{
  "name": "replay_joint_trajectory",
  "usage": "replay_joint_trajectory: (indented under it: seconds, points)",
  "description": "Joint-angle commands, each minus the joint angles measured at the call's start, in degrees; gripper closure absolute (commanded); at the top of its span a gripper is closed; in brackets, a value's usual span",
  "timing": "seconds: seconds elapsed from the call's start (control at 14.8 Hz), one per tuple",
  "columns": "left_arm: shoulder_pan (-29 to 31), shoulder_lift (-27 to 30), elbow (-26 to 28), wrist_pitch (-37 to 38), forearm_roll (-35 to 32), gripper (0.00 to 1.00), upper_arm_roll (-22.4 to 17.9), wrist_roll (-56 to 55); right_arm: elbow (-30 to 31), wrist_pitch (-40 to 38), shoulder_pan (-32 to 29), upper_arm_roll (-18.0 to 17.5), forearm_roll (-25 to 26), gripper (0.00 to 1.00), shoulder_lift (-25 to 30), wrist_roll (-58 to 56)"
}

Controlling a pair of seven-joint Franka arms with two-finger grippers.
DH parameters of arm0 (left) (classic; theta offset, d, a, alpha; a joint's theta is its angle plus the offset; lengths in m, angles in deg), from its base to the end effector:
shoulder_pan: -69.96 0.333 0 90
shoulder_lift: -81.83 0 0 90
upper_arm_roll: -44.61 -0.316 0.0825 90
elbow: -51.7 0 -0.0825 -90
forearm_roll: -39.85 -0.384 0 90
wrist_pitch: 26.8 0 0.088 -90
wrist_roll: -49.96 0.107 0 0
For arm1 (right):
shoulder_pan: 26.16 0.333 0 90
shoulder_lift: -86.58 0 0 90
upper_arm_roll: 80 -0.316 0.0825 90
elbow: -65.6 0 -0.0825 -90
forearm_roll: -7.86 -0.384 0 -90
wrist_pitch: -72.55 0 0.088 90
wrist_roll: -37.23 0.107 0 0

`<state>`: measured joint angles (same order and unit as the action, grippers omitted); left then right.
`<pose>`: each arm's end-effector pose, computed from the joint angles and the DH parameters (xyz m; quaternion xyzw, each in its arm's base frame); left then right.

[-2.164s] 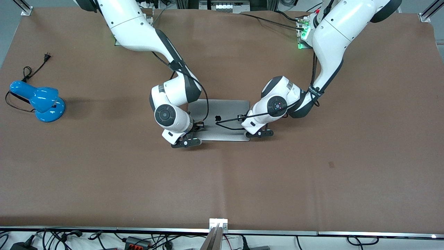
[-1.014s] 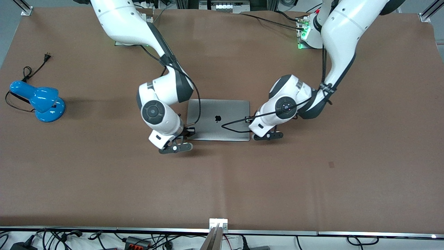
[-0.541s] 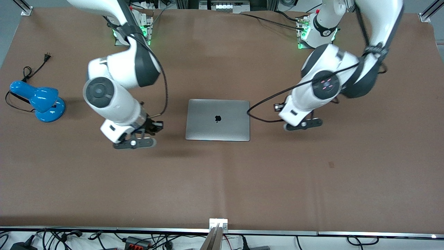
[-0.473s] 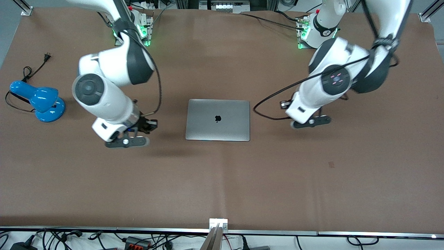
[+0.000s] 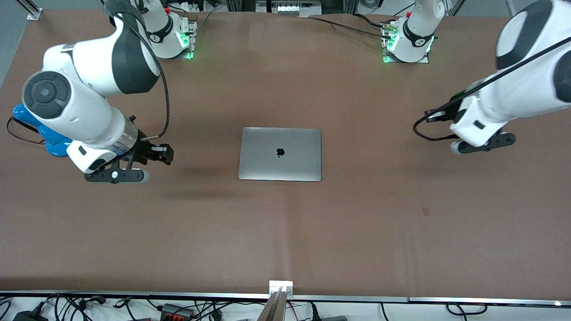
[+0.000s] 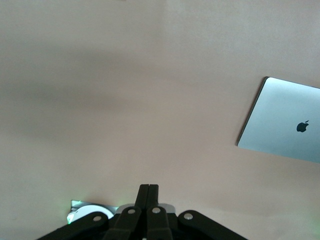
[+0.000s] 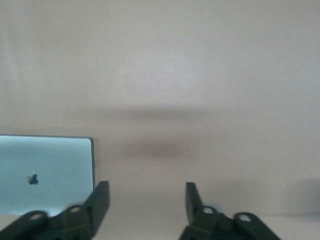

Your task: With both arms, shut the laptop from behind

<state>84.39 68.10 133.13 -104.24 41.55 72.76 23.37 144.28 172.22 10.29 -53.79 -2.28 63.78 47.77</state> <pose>0.5800 -0.1124 0.5547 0.9818 0.1076 -0.1557 0.0186 0.6454 0.1853 0.5081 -1.0000 0.0012 -0.0038 0.0021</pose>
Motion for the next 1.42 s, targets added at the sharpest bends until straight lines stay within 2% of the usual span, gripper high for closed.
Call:
replay_joint_trajectory:
  seconds: [0.0, 0.14, 0.34, 0.47, 0.61, 0.81, 0.95, 1.15, 1.29, 1.35]
  points:
    - [-0.4, -1.0, -4.2, 3.0, 0.1, 1.0, 0.1, 0.7, -3.2, -1.8, -4.1, -0.5, 0.3, 0.0, 0.2, 0.1]
    - [-0.4, -1.0, -4.2, 3.3, 0.1, 1.0, 0.2, 0.7, -3.4, -2.0, -12.3, -7.6, 1.2, 0.0, 2.5, 0.2]
    - [-0.3, -1.0, -4.1, 4.0, 0.1, 1.0, 0.2, 0.8, -3.2, -1.7, -23.7, -17.7, 8.0, 0.0, 5.4, 0.2]
    - [-0.4, -1.0, -4.1, 4.1, 0.1, 1.0, 0.5, 0.8, -3.2, -1.9, -31.5, -24.1, 8.8, 0.0, 6.4, 0.1]
    - [-0.4, -1.0, -4.1, 5.0, 0.1, 0.99, 0.6, 0.8, -3.2, -2.0, -34.1, -24.5, 8.9, 0.0, 7.1, -1.3]
    - [0.7, 1.9, -1.4, 3.3, 0.1, 0.94, 0.7, 2.9, -2.4, -2.0, -37.5, -24.5, 9.0, 0.0, 7.6, -7.5]
    - [1.0, 1.7, -1.5, 3.4, 0.1, 0.88, 0.5, 3.2, -1.6, -2.0, -38.3, -24.5, 8.9, 0.0, 8.0, -11.1]
    - [1.1, 1.5, -1.4, 3.1, -1.9, 0.77, -0.1, 3.4, -1.2, -4.6, -38.1, -24.4, 9.2, 0.0, 8.7, -10.5]
    - [1.1, 1.9, -0.4, 1.3, -4.6, 0.66, -0.5, 7.0, 2.9, -4.1, -38.0, -24.3, 9.3, 0.0, 11.3, -10.4]
    - [1.1, 2.8, 1.3, -0.2, -4.9, 0.56, -1.5, 10.7, 4.7, -3.8, -37.9, -24.4, 9.9, 0.0, 12.6, -10.3]
